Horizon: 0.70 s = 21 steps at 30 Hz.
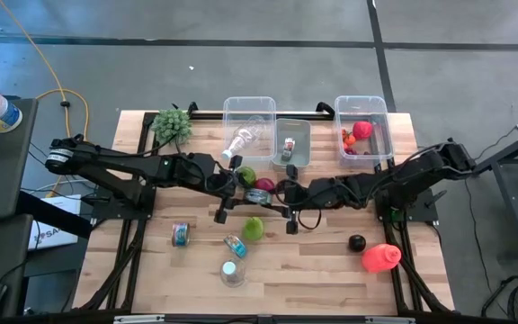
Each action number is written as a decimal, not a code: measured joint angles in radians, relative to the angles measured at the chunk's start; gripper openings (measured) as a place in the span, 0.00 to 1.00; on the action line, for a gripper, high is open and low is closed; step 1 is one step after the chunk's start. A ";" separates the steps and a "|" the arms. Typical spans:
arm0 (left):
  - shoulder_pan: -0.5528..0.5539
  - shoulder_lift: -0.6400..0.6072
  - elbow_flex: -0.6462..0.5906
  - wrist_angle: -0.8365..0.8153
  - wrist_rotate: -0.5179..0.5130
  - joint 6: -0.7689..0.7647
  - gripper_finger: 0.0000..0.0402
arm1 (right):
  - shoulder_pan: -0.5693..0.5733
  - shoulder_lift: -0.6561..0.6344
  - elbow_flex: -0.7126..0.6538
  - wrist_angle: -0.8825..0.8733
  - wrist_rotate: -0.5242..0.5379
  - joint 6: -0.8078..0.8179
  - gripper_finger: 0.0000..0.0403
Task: Pick & Place Food Item
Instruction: Put the green tuna can into the gray bin
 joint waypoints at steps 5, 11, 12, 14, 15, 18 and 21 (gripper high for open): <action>0.000 0.000 0.000 -0.001 0.000 0.016 0.35 | 0.000 0.000 0.000 -0.012 -0.012 -0.015 0.31; -0.001 0.000 -0.001 0.002 0.018 0.074 0.44 | 0.000 0.000 0.001 -0.044 -0.027 -0.019 0.31; -0.002 0.000 -0.001 0.004 0.018 0.087 0.46 | 0.000 0.000 0.001 -0.051 -0.028 -0.016 0.31; -0.009 0.000 -0.001 0.004 0.023 0.094 0.51 | 0.001 0.000 0.000 -0.061 -0.029 0.004 0.31; -0.012 0.002 -0.001 0.003 0.034 0.109 0.53 | 0.001 0.000 0.000 -0.070 -0.031 0.015 0.31; -0.023 0.014 -0.004 0.002 0.080 0.167 0.61 | 0.013 0.000 0.002 -0.138 -0.026 0.069 0.31; -0.038 0.014 -0.002 0.017 0.078 0.191 0.65 | 0.035 0.001 -0.002 -0.229 0.132 0.179 0.31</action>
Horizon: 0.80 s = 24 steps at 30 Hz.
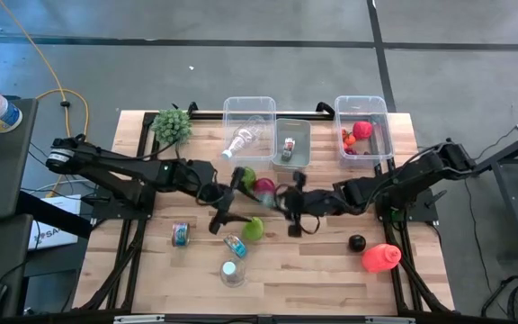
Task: Pick & Place Food Item
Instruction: Put the green tuna can into the gray bin
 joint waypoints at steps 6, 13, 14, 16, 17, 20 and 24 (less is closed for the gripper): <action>0.001 0.004 0.000 -0.007 -0.099 -0.026 0.66 | 0.065 -0.012 0.000 -0.192 0.536 0.263 0.31; 0.004 -0.040 0.000 -0.152 -0.263 -0.207 0.66 | 0.024 -0.013 0.001 -0.402 0.673 0.641 0.31; 0.007 -0.054 0.000 -0.187 -0.275 -0.217 0.66 | 0.002 -0.012 0.002 -0.460 0.652 0.711 0.31; 0.010 -0.085 0.000 -0.235 -0.286 -0.241 0.66 | -0.050 -0.005 0.002 -0.581 0.628 0.820 0.31; 0.009 -0.097 -0.001 -0.242 -0.285 -0.249 0.66 | -0.075 -0.001 0.002 -0.628 0.628 0.859 0.31; 0.007 -0.136 -0.001 -0.211 -0.278 -0.250 0.66 | -0.168 0.018 0.002 -0.663 0.619 0.899 0.31; 0.006 -0.169 -0.001 -0.196 -0.218 -0.252 0.66 | -0.277 0.058 0.002 -0.552 0.520 0.806 0.31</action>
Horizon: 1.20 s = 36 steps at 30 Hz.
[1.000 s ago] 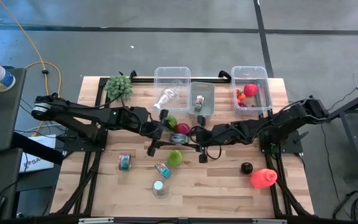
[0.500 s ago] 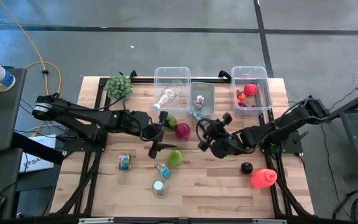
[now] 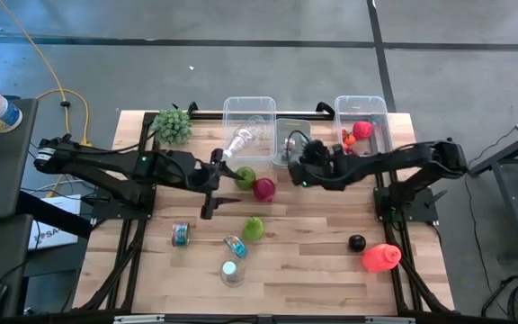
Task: Pick & Place Food Item
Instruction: Put the green tuna can into the gray bin
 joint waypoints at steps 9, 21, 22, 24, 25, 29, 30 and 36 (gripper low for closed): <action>0.000 0.006 0.000 -0.087 0.047 -0.036 0.66 | -0.119 0.092 0.001 0.175 -0.109 -0.107 0.31; -0.004 0.006 0.000 -0.111 0.046 -0.028 0.66 | -0.158 0.100 0.001 0.215 -0.129 -0.126 0.31; -0.004 0.006 0.000 -0.111 0.046 -0.028 0.66 | -0.164 0.106 0.001 0.215 -0.138 -0.120 0.31; -0.004 0.006 0.000 -0.117 0.046 -0.030 0.66 | -0.172 0.117 0.000 0.210 -0.149 -0.119 0.31; -0.004 0.006 0.000 -0.118 0.046 -0.031 0.66 | -0.172 0.120 0.000 0.211 -0.158 -0.119 0.31; -0.004 0.006 0.000 -0.123 0.045 -0.043 0.66 | -0.169 0.120 0.000 0.215 -0.194 -0.119 0.31; -0.004 0.006 0.000 -0.128 0.045 -0.043 0.66 | -0.169 0.120 0.000 0.214 -0.197 -0.118 0.31; -0.004 0.006 0.000 -0.141 0.045 -0.067 0.66 | -0.183 0.120 0.000 0.214 -0.226 -0.113 0.31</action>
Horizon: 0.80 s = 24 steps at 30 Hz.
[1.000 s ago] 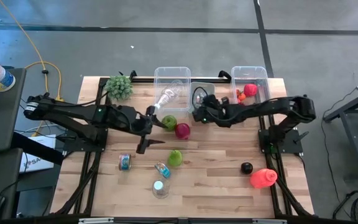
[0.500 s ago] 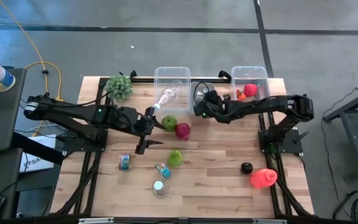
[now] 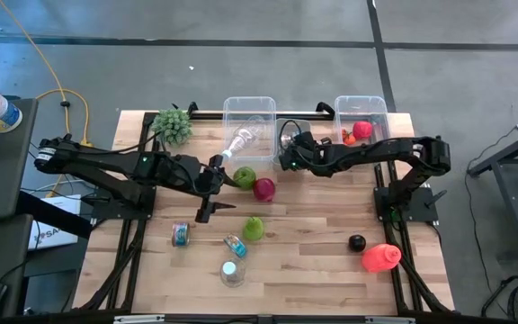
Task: Pick & Place Food Item
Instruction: Put the green tuna can into the gray bin, then put the green apple into the right transparent bin
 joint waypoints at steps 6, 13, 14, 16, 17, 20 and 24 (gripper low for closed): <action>0.000 0.000 0.000 -0.013 0.000 -0.005 0.66 | -0.020 0.000 0.000 0.001 0.001 0.017 0.57; 0.000 0.000 0.000 -0.014 0.000 -0.005 0.66 | -0.018 0.000 0.000 0.061 0.025 -0.099 0.79; 0.000 0.000 0.000 -0.014 0.000 -0.005 0.66 | -0.018 0.000 0.000 0.078 0.025 -0.122 0.80; 0.000 0.000 0.000 -0.014 0.000 -0.008 0.66 | -0.018 0.000 0.000 0.118 0.024 -0.175 0.82; 0.000 0.000 0.000 -0.014 0.000 -0.013 0.66 | -0.014 0.000 0.000 0.138 0.014 -0.216 0.82; 0.000 0.000 0.000 -0.014 0.000 -0.021 0.66 | 0.003 0.000 0.000 0.201 -0.054 -0.381 0.83; 0.000 0.000 0.000 -0.014 0.000 -0.020 0.66 | 0.029 -0.005 0.000 0.299 -0.079 -0.488 0.82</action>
